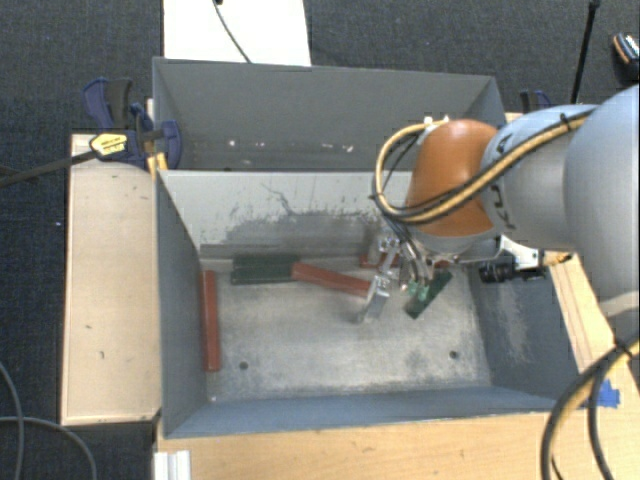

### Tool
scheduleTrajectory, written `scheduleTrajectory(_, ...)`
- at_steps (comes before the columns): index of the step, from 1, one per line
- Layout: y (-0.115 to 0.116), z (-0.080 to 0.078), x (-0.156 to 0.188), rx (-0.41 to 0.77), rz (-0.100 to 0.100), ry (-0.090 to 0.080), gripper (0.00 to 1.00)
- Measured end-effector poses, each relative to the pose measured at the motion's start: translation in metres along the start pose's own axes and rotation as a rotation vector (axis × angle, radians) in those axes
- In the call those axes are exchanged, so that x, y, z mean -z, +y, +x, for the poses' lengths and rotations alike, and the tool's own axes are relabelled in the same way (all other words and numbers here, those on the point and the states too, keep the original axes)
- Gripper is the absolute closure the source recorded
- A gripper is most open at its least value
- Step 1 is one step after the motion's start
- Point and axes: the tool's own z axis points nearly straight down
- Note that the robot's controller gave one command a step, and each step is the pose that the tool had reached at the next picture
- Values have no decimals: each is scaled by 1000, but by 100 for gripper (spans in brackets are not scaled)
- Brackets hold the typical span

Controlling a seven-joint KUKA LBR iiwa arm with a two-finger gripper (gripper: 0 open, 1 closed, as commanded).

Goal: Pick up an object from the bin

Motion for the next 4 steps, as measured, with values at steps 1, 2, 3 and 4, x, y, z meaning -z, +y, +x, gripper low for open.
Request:
scheduleTrajectory(1, 55, 18, -9, 77, 1, 0, 0)
scheduleTrajectory(2, 52, 16, -8, 71, 3, 0, 100)
scheduleTrajectory(3, 24, 29, 222, 142, 1, -7, 100)
scheduleTrajectory(4, 16, 76, 213, 187, 5, 5, 100)
